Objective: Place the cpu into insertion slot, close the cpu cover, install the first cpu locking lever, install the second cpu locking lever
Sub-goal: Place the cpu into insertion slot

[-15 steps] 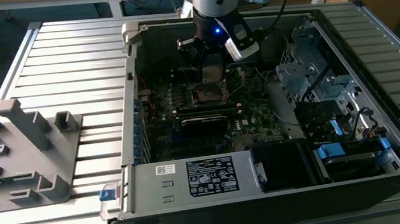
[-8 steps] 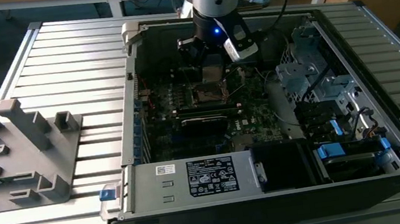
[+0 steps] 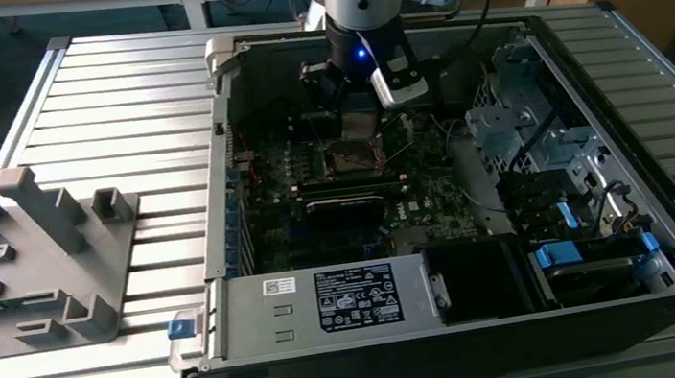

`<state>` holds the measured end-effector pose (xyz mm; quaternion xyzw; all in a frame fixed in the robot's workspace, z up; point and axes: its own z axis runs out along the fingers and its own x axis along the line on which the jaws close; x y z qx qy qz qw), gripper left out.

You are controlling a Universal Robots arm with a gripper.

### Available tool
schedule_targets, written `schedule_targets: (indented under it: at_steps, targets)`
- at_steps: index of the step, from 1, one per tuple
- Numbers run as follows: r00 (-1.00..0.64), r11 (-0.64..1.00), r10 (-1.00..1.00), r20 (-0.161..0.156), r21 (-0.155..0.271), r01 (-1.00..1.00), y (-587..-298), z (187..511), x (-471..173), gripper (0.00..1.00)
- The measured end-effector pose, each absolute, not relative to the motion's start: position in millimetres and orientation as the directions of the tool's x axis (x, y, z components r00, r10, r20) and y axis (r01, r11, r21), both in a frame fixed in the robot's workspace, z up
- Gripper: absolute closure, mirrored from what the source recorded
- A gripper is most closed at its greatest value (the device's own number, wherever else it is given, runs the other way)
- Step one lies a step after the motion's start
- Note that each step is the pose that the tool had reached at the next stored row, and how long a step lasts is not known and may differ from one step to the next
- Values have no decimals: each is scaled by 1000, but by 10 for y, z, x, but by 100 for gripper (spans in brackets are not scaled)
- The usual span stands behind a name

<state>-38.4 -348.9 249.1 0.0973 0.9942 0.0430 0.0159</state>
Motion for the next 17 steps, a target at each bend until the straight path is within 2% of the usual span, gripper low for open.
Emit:
schedule_targets:
  at_steps: [10, 17]
  targets:
    - [-932, 929, 363, -23, 89, 359, -3489, 2476, -384, 46]
    - [-927, 924, 375, -23, 89, 372, -3489, 2475, -384, 46]
